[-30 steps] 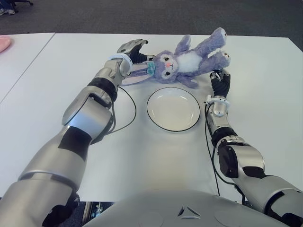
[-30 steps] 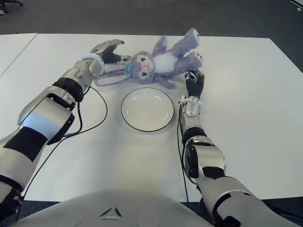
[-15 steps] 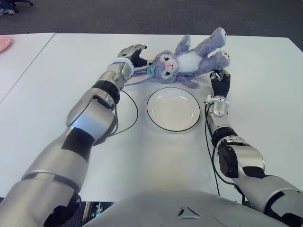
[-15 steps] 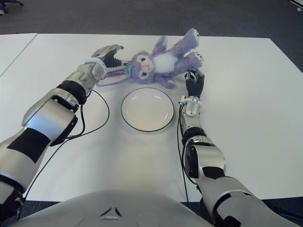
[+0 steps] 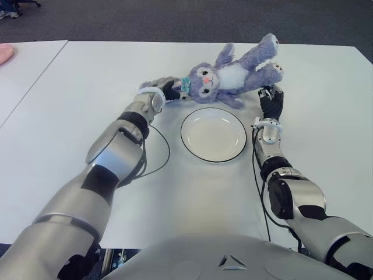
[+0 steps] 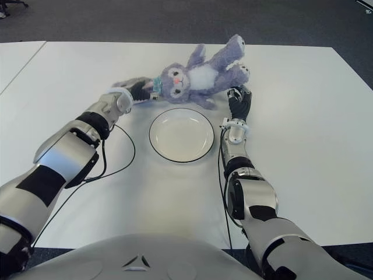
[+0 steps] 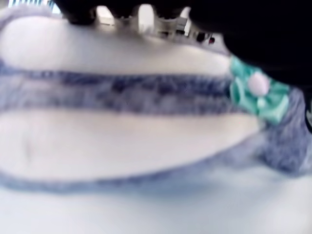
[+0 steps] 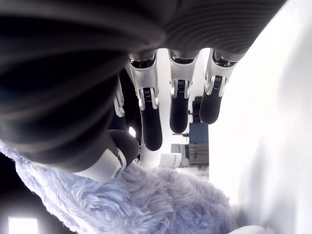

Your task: Put the doll into the plate.

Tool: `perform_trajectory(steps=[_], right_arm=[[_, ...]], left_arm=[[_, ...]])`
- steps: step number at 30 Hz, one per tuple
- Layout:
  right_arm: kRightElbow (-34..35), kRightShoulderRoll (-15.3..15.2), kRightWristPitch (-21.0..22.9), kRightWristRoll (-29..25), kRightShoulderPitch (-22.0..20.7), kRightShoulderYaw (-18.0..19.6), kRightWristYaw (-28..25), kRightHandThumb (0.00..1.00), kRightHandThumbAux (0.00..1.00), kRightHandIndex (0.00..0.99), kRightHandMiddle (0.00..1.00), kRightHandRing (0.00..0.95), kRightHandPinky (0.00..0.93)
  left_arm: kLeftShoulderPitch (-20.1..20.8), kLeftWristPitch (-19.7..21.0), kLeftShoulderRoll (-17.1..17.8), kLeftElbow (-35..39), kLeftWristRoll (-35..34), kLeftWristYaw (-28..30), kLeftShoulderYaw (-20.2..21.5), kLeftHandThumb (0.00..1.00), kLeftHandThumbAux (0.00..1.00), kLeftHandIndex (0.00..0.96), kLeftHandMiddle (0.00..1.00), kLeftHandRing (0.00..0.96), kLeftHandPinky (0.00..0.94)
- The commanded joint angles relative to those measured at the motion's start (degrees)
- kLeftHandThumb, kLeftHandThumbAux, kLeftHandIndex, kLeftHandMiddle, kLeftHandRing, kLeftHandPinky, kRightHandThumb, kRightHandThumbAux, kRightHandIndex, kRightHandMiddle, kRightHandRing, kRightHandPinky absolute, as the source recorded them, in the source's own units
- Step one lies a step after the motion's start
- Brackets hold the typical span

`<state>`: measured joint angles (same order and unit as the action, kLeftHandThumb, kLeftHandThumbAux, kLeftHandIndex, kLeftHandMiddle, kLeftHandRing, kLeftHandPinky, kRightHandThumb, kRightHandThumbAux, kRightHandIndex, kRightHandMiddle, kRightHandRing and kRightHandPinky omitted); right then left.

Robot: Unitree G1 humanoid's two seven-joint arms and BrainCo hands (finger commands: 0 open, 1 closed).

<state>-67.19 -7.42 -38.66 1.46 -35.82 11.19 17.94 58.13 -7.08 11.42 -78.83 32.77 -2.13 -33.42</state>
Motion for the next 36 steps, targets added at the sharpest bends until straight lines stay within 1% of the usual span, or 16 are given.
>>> perform_trajectory(steps=[1,5,10,14,25,32,34,36], right_arm=[[-9.31,5.17,-1.22,2.86,18.68,-1.79,0.74,0.721,0.723,0.428,0.275,0.162,0.176],[-9.26,5.24,-1.55,2.69,18.65,-1.58,1.15,0.721,0.722,0.427,0.273,0.164,0.191],[-9.15,5.53,-2.4,2.5,18.73,-1.34,2.19,0.721,0.722,0.427,0.273,0.172,0.208],[-9.17,5.47,-1.93,2.7,18.76,-1.54,2.87,0.721,0.722,0.427,0.272,0.175,0.212],[-9.14,5.57,-2.22,2.45,18.89,-1.2,4.63,0.722,0.722,0.428,0.274,0.184,0.223],[-9.16,5.54,-1.97,3.21,18.97,-1.83,6.75,0.722,0.721,0.428,0.278,0.194,0.232],[-9.19,5.46,-1.59,3.53,18.94,-2.13,7.37,0.722,0.721,0.428,0.28,0.195,0.23],[-9.21,5.43,-1.32,3.62,18.93,-2.29,7.68,0.723,0.721,0.428,0.283,0.196,0.231]], left_arm=[[-6.64,1.75,-1.2,-1.87,3.15,8.5,-1.75,0.009,0.307,0.0,0.0,0.0,0.0],[-6.52,2.06,-1.47,-1.87,3.69,10.95,-2.52,0.002,0.297,0.0,0.0,0.0,0.0],[-5.62,1.31,-1.65,-1.6,3.58,14.63,-2.87,0.0,0.297,0.01,0.0,0.0,0.0],[-5.4,0.11,-1.12,-1.47,3.02,17.73,-2.55,0.0,0.299,0.047,0.0,0.0,0.0],[-5.72,-0.77,0.09,-1.31,2.8,21.77,-2.4,0.0,0.352,0.142,0.012,0.0,0.0],[-5.78,-0.88,0.15,-1.2,2.88,21.75,-2.45,0.0,0.38,0.202,0.051,0.012,0.0],[-5.88,-1.08,0.14,-1.14,2.93,21.07,-2.46,0.0,0.385,0.234,0.066,0.021,0.0],[-6.2,-1.59,0.04,-1.11,3.27,19.02,-2.66,0.0,0.392,0.305,0.095,0.04,0.0]])
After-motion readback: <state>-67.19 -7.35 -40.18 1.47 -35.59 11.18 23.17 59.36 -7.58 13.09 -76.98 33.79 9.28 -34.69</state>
